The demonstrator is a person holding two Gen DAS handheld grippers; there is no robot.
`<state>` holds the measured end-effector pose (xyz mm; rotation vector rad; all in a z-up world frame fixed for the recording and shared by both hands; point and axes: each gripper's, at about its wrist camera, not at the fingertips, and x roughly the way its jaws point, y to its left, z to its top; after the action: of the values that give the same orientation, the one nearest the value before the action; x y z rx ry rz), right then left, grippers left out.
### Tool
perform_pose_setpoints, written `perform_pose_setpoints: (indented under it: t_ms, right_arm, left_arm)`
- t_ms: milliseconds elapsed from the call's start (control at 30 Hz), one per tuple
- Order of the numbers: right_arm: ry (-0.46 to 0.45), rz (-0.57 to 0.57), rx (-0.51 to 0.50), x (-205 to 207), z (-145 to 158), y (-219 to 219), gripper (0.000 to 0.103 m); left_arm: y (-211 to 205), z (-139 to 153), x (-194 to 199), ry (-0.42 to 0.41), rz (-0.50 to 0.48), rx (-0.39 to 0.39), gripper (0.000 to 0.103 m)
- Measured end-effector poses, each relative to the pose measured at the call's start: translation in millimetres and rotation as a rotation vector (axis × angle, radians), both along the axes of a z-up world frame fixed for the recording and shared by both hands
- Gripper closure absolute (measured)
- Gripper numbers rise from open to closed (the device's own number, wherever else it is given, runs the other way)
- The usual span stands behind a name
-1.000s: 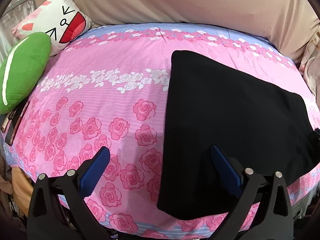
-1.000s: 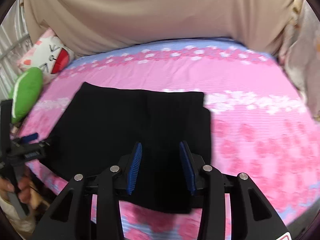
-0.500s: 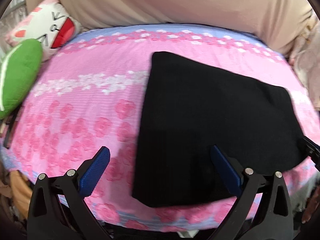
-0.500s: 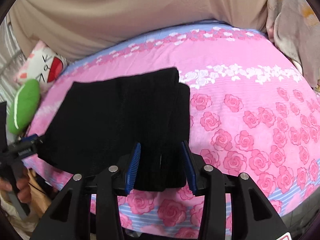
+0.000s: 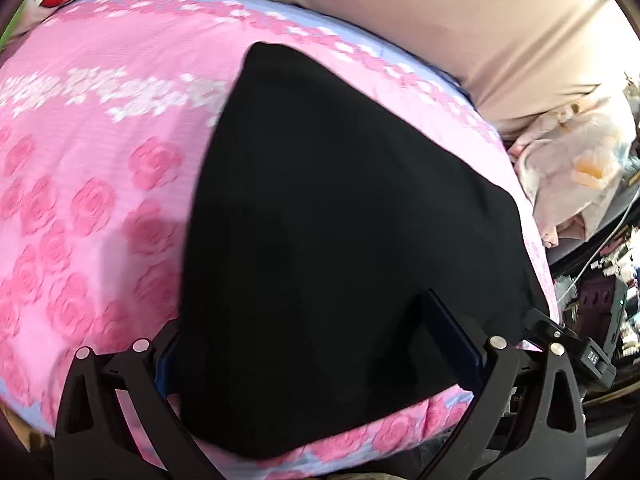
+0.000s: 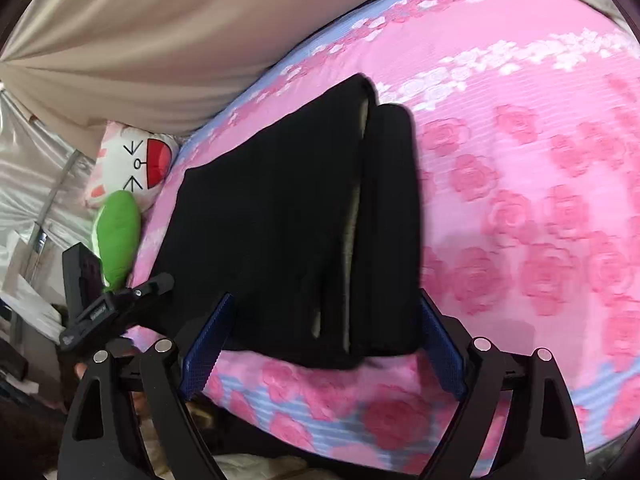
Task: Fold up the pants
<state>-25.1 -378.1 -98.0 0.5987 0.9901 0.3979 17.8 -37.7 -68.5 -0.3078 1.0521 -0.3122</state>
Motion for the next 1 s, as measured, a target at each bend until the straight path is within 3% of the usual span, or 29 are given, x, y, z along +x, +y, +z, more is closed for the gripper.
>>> perform_pose_setpoints:
  t_ms: [100, 233, 367, 467, 667, 800, 933, 1000]
  right_arm:
    - [-0.021, -0.006, -0.023, 6.9, 1.6, 7.2, 0.018]
    - [-0.029, -0.019, -0.017, 19.4, -1.1, 7.1, 0.042]
    - [-0.03, -0.005, 0.038, 35.8, -4.8, 7.5, 0.049]
    - [-0.044, -0.007, 0.047, 38.5, -2.4, 7.7, 0.06]
    - [-0.099, 0.008, 0.001, 18.1, 21.7, 12.1, 0.065]
    - [-0.065, 0.022, -0.024, -2.3, 14.2, 9.0, 0.064]
    - [-0.019, -0.002, 0.006, -0.9, -11.7, 4.8, 0.05]
    - [-0.008, -0.004, 0.049, 3.0, -17.6, 0.8, 0.047]
  left_arm:
    - [-6.2, -1.9, 9.0, -0.023, -0.021, -0.02, 0.005]
    - [-6.1, -3.3, 19.2, -0.037, -0.019, -0.079, 0.012]
    - [-7.4, -4.3, 27.1, -0.013, -0.05, -0.127, 0.032]
    - [-6.2, -4.0, 25.8, 0.0, -0.05, -0.156, 0.047]
    - [2.2, 25.0, -5.1, -0.01, -0.071, -0.126, 0.07]
    - [10.3, 17.8, -20.6, 0.053, -0.095, -0.124, 0.069]
    - [4.6, 3.4, -15.7, 0.072, -0.068, -0.095, 0.04]
    - [3.5, -1.5, -10.4, 0.064, -0.067, -0.133, 0.03]
